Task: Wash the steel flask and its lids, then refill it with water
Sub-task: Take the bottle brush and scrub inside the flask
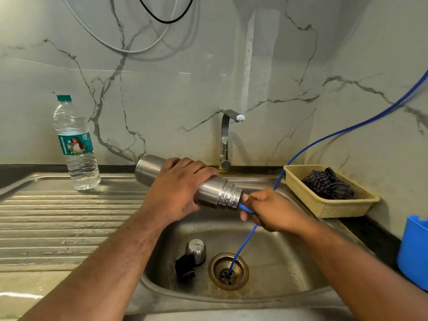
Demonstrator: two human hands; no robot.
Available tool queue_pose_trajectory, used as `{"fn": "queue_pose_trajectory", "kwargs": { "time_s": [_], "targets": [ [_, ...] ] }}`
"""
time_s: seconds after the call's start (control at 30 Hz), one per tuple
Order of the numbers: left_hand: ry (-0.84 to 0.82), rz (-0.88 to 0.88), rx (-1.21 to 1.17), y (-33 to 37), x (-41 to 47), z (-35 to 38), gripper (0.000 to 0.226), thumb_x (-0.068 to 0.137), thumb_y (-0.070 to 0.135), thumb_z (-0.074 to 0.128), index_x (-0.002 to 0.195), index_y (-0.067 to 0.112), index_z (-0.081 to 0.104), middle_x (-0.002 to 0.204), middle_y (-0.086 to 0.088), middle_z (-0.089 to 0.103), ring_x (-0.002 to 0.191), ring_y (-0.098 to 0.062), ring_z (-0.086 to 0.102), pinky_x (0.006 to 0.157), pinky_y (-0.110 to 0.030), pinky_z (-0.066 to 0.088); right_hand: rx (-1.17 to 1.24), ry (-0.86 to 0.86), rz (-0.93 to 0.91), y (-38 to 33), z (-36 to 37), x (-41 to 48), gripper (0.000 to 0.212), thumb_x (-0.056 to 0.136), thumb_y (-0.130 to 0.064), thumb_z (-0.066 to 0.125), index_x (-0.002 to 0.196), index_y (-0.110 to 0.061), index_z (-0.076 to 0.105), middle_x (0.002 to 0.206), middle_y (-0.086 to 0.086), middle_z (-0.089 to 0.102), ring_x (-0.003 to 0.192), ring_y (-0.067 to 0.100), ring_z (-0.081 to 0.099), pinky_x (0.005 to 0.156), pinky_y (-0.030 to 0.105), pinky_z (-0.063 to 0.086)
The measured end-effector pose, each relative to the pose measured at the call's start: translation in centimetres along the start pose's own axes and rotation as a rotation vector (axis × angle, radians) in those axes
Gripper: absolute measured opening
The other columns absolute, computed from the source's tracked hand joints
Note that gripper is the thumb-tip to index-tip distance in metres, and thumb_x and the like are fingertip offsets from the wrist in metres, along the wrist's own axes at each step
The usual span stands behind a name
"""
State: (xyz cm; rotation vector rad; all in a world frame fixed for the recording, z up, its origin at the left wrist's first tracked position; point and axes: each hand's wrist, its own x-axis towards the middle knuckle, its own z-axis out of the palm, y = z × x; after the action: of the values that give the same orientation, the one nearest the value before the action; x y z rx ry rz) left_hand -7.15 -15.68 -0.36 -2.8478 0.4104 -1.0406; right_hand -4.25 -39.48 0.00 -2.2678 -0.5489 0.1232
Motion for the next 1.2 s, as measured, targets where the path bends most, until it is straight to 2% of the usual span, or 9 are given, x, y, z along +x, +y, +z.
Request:
{"fn": "queue_pose_trajectory", "kwargs": {
  "time_s": [0.07,0.17,0.23,0.4,0.47,0.67,0.8,1.0,1.2],
  "targets": [
    [-0.006,-0.024,-0.008,0.2,0.0,0.0,0.084,0.058,0.038,0.092,0.133,0.035,0.054,0.124,0.011,0.063,0.112,-0.015,0.058,0.107,-0.044,0.038,-0.038,0.033,-0.072,0.4,0.0,0.3,0.041,0.108,-0.043,0.043,0.083,-0.024,0.069,0.055,-0.009,0.053,0.049,0.005,0.047,0.051,0.024,0.037],
    [-0.041,-0.094,-0.032,-0.1,-0.1,0.2,0.084,0.065,0.042,0.088,0.139,0.037,0.048,0.129,0.012,0.060,0.117,-0.013,0.054,0.110,-0.041,0.034,-0.534,0.180,-0.242,0.5,-0.9,0.2,0.028,0.099,-0.061,0.050,0.100,-0.036,0.061,0.077,-0.012,0.062,0.070,0.003,0.057,0.064,0.031,0.051],
    [-0.058,-0.154,-0.052,-0.6,-0.2,0.0,0.084,0.068,0.042,0.086,0.141,0.038,0.045,0.129,0.012,0.059,0.118,-0.012,0.053,0.111,-0.040,0.034,-0.738,0.263,-0.317,0.3,-2.2,-0.1,0.024,0.096,-0.060,0.055,0.106,-0.038,0.059,0.074,-0.016,0.058,0.067,0.003,0.054,0.063,0.029,0.051],
    [-0.071,-0.243,-0.050,-1.4,-0.4,-0.2,0.085,0.070,0.043,0.085,0.143,0.038,0.042,0.129,0.011,0.058,0.117,-0.013,0.053,0.111,-0.039,0.034,-0.792,0.664,-0.667,1.9,-5.7,0.1,0.016,0.090,-0.045,0.067,0.097,-0.035,0.078,0.085,-0.015,0.067,0.073,0.012,0.059,0.089,0.042,0.041],
    [-0.088,-0.233,-0.083,-0.2,-0.2,-0.2,0.086,0.072,0.044,0.084,0.145,0.038,0.040,0.134,0.011,0.055,0.121,-0.012,0.051,0.114,-0.039,0.032,-0.811,0.652,-0.744,1.6,-4.9,0.5,0.013,0.089,-0.037,0.071,0.097,-0.030,0.079,0.085,-0.012,0.069,0.076,0.016,0.062,0.090,0.042,0.039],
    [-0.047,-0.189,-0.074,1.1,0.1,0.0,0.086,0.073,0.045,0.083,0.145,0.039,0.038,0.136,0.013,0.054,0.123,-0.010,0.049,0.115,-0.037,0.030,-0.733,0.503,-0.767,1.9,-3.7,1.4,0.012,0.084,-0.026,0.083,0.094,-0.020,0.080,0.077,-0.003,0.066,0.067,0.022,0.061,0.061,0.030,0.044],
    [-0.040,-0.251,-0.062,-0.4,-0.1,-0.5,0.085,0.072,0.047,0.083,0.144,0.039,0.038,0.132,0.012,0.056,0.118,-0.010,0.051,0.113,-0.037,0.033,-0.696,0.598,-0.745,2.8,-6.9,1.1,0.029,0.093,-0.047,0.057,0.099,-0.031,0.080,0.083,-0.014,0.069,0.074,0.018,0.061,0.073,0.035,0.043],
    [-0.060,-0.184,-0.122,2.1,0.0,-0.2,0.088,0.073,0.048,0.082,0.147,0.040,0.034,0.139,0.016,0.050,0.126,-0.006,0.046,0.117,-0.034,0.029,-0.710,0.607,-0.850,1.6,-3.8,1.3,0.015,0.083,-0.021,0.083,0.097,-0.020,0.080,0.085,-0.006,0.070,0.076,0.021,0.062,0.071,0.033,0.044],
    [0.002,-0.191,-0.122,2.0,0.2,-0.4,0.087,0.073,0.050,0.082,0.144,0.040,0.034,0.137,0.016,0.050,0.123,-0.006,0.050,0.116,-0.033,0.032,-0.601,0.575,-0.701,1.8,-5.2,0.5,0.036,0.092,-0.056,0.052,0.092,-0.030,0.077,0.076,-0.015,0.069,0.069,0.012,0.062,0.061,0.029,0.047]
  ]
}}
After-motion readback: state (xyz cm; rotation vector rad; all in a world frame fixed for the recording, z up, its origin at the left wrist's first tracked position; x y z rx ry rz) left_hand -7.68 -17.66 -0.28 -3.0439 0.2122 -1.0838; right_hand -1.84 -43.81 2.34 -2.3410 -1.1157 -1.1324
